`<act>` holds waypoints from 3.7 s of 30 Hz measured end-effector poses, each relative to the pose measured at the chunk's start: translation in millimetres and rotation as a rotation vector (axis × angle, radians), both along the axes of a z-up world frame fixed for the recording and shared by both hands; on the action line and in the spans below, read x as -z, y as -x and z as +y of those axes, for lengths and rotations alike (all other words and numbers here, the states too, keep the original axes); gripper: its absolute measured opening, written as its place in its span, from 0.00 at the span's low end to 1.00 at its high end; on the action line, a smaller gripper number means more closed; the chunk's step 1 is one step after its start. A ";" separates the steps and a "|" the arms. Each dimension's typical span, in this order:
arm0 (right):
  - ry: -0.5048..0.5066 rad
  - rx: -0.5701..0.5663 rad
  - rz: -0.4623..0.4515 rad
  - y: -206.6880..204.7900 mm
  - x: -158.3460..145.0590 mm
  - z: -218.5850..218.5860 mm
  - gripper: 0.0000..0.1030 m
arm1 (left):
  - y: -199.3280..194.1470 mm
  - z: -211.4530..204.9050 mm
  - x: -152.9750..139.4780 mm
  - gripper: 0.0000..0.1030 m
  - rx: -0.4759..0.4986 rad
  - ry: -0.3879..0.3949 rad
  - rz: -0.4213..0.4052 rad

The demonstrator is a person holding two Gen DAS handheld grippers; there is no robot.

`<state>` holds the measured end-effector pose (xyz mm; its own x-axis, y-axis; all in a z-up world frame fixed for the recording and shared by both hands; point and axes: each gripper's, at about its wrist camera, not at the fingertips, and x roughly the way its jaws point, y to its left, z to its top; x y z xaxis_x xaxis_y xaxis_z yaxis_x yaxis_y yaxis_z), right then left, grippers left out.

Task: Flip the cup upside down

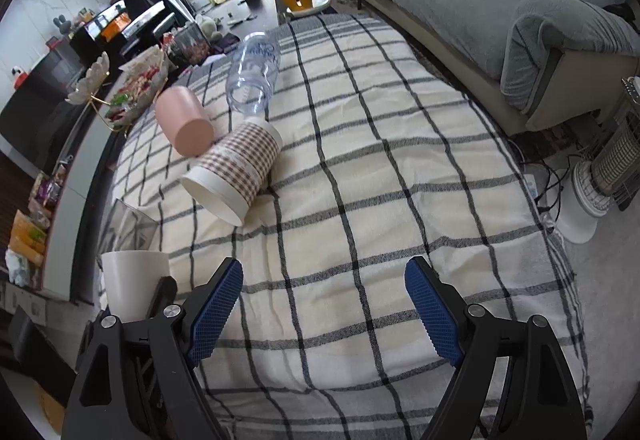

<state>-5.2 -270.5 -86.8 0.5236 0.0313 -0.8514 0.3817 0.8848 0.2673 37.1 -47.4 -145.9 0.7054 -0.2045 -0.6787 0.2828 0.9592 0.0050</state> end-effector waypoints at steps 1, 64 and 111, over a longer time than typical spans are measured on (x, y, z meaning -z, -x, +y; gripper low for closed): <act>-0.005 0.001 -0.003 0.5 -2.0 -0.3 0.81 | -1.8 -0.5 -1.4 0.65 0.005 -0.003 0.030; -0.133 0.034 -0.095 -19.7 -59.5 -13.6 0.86 | -40.7 -8.6 -58.6 0.92 0.024 -0.246 0.640; 0.459 -0.023 -0.304 36.5 -106.2 65.0 0.96 | 36.5 54.4 -112.1 1.00 -0.299 -0.128 -0.073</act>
